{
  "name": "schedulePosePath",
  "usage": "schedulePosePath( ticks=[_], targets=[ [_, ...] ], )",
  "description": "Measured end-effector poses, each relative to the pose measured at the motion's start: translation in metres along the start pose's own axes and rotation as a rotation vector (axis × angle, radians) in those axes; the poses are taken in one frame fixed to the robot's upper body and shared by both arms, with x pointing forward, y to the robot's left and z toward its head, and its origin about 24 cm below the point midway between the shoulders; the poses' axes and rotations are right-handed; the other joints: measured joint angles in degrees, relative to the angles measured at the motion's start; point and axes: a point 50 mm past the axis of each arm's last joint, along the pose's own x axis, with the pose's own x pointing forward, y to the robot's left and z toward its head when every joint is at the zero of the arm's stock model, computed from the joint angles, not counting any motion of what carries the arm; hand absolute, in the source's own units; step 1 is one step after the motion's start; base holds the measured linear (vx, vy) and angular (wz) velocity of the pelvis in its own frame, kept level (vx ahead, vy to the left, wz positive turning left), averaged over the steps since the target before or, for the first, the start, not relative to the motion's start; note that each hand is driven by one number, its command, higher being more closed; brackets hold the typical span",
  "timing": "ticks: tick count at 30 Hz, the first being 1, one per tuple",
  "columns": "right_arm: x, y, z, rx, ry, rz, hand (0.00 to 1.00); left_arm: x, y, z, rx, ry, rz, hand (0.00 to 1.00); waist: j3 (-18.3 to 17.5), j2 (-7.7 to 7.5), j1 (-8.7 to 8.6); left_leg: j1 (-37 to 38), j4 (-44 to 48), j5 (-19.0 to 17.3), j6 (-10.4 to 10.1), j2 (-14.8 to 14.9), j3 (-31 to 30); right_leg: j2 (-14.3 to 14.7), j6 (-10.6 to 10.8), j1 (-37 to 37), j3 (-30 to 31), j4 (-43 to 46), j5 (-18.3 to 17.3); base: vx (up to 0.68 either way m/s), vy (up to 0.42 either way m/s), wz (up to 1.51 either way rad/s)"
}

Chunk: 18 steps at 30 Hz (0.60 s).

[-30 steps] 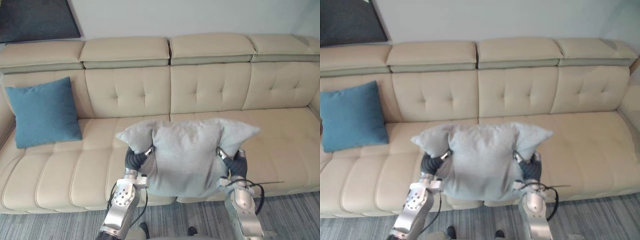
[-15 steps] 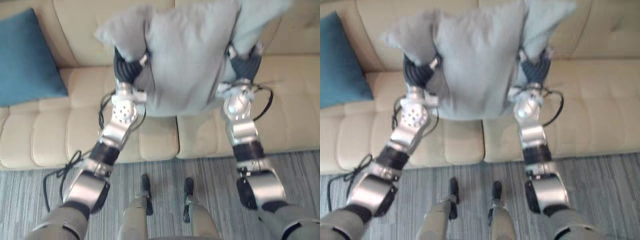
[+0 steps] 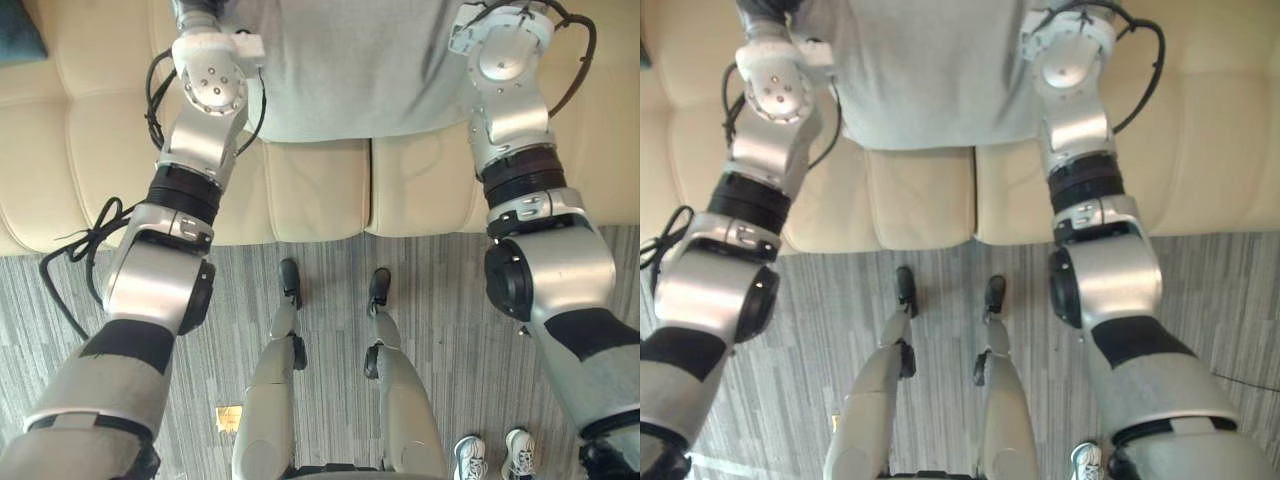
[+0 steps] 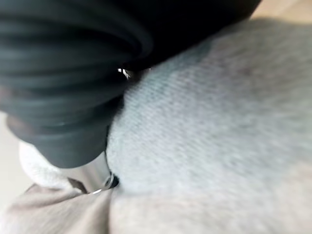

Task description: Pick up cushions and gather them together orderly.

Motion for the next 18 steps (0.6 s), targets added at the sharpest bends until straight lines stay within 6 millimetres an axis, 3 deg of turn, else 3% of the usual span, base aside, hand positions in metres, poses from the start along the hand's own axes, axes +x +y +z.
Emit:
schedulePosePath(
  ticks=[6,10,14,15,18],
  targets=[
    [0.011,-0.014,0.002,0.058,0.027,0.029,0.0,0.006,-0.003,0.007,-0.033,0.006,-0.044,0.0,0.0,0.0,0.19,-0.48,0.1,-0.04,-0.05,0.96,0.2,0.49,0.0,-0.59,0.05,0.31,0.0,0.02,0.019,-0.01],
    [0.014,-0.032,-0.007,0.071,0.054,0.019,0.0,0.01,0.007,0.007,-0.042,0.012,-0.027,0.0,0.0,0.0,0.77,-0.07,0.38,-0.04,-0.06,1.25,0.37,0.55,0.0,-0.58,0.18,1.19,-0.02,0.01,0.038,-0.03],
    [0.013,-0.08,-0.032,0.055,0.098,-0.036,0.0,0.015,0.048,0.002,-0.095,0.011,0.084,0.0,0.0,0.0,1.06,2.27,0.36,-0.05,-0.06,1.54,0.71,0.86,-0.1,-0.12,0.47,4.35,-0.48,-0.01,0.029,-0.06],
    [0.011,-0.097,-0.04,0.035,0.107,-0.055,0.0,0.012,0.061,-0.005,-0.116,0.026,0.124,0.0,0.0,0.0,0.89,3.25,0.31,-0.06,-0.07,1.13,0.72,0.41,0.12,0.71,0.53,5.13,-1.69,-0.01,0.023,0.05],
    [0.0,-0.121,-0.058,0.025,0.138,-0.071,0.0,-0.007,0.091,-0.033,-0.157,0.079,0.206,0.0,-0.01,0.0,0.9,5.75,-0.17,-0.02,-0.19,1.0,0.92,0.32,0.12,2.63,0.85,5.69,-2.92,-0.01,-0.001,0.02]
  ],
)
